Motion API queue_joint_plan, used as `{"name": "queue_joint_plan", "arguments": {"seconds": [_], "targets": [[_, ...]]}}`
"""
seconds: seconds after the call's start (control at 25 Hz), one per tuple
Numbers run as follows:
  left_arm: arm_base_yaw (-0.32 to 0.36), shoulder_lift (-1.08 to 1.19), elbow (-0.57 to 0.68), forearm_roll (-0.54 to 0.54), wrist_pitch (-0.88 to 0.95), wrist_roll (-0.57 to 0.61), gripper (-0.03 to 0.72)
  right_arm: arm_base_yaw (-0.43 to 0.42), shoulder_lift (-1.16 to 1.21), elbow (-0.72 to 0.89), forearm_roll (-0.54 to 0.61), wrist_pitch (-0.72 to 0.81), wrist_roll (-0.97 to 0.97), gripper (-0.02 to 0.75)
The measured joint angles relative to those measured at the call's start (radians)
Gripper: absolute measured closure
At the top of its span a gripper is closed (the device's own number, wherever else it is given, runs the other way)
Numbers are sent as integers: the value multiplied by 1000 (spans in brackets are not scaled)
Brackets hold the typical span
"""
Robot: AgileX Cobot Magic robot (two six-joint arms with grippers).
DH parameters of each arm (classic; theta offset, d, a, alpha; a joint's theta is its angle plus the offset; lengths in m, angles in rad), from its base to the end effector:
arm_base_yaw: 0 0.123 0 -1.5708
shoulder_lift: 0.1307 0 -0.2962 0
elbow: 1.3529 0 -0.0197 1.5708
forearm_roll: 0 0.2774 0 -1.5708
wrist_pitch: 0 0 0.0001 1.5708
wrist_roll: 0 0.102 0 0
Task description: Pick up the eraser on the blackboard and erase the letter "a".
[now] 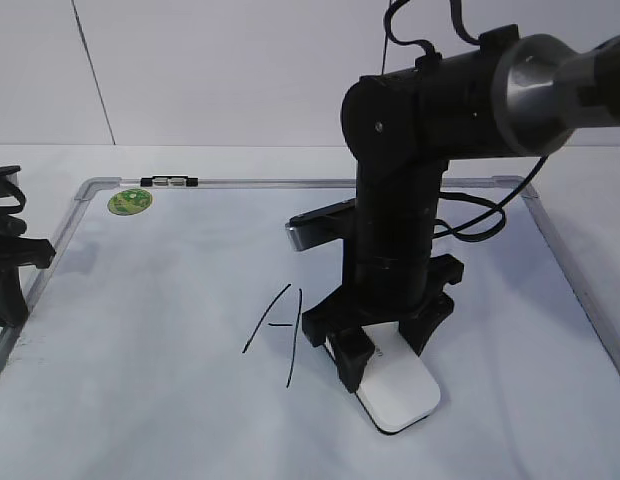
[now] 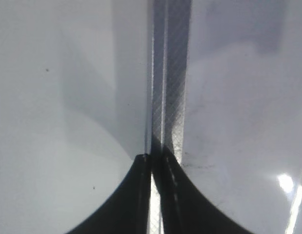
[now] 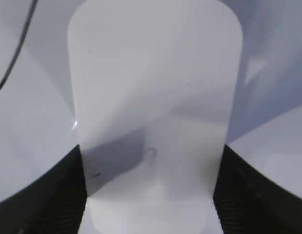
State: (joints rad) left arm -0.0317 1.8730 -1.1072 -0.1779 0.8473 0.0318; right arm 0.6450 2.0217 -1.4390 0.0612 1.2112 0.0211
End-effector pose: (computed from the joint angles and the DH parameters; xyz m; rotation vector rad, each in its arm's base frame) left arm 0.3572 -0.0249 0.1321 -0.0795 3.0887 -0.2103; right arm 0.3180 0.2465 0.1550 0.8829 -2.8619 -0.0124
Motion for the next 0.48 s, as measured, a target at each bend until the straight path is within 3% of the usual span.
{"name": "queue_joint_plan", "arguments": {"seconds": [0.28,0.48], "targets": [[0,0,0,0,0,0,664,40,9,-24,74,14,-21,196],[0,0,0,0,0,0,663,45,19,-43,67,27,-7,196]]}}
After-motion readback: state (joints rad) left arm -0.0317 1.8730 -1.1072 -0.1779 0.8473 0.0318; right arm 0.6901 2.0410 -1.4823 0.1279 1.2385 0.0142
